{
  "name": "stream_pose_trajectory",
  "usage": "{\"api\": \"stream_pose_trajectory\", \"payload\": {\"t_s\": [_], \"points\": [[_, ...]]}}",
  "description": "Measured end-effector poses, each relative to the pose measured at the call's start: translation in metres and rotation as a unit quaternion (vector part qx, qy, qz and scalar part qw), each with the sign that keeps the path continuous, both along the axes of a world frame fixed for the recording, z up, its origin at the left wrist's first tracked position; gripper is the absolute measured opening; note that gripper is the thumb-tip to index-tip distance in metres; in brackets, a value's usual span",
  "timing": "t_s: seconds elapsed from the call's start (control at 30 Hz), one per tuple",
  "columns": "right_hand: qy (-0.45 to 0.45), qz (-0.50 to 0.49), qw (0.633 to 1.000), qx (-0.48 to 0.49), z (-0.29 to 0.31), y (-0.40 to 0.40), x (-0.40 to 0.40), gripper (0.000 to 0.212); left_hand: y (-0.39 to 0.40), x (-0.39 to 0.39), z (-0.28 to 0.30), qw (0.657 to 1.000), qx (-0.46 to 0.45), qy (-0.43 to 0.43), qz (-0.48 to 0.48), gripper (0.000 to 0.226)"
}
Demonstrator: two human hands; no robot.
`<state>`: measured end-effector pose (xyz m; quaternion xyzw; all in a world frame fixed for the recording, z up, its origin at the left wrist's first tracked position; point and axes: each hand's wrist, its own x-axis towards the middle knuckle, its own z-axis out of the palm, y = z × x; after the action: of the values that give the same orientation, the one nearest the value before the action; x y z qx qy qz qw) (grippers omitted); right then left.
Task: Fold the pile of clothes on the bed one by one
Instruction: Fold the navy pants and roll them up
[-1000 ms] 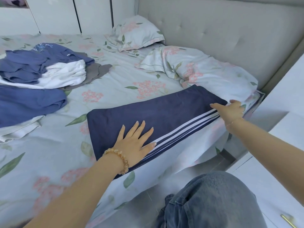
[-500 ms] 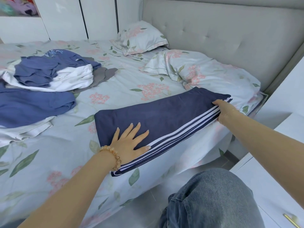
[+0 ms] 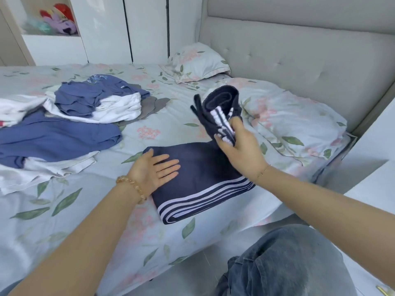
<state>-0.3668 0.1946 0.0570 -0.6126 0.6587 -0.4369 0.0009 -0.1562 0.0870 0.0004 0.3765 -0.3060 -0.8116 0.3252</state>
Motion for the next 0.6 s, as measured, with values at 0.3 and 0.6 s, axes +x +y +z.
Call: {"api": "stream_pose_trajectory", "payload": {"t_s": [0.3, 0.6], "points": [[0.100, 0.245, 0.932, 0.249, -0.057, 0.021, 0.022, 0.026, 0.005, 0.011, -0.012, 0.995, -0.027, -0.091, -0.013, 0.063], [0.269, 0.059, 0.953, 0.128, -0.074, 0.000, -0.032, 0.045, 0.007, -0.019, -0.027, 0.951, -0.163, -0.256, 0.062, 0.069]]}}
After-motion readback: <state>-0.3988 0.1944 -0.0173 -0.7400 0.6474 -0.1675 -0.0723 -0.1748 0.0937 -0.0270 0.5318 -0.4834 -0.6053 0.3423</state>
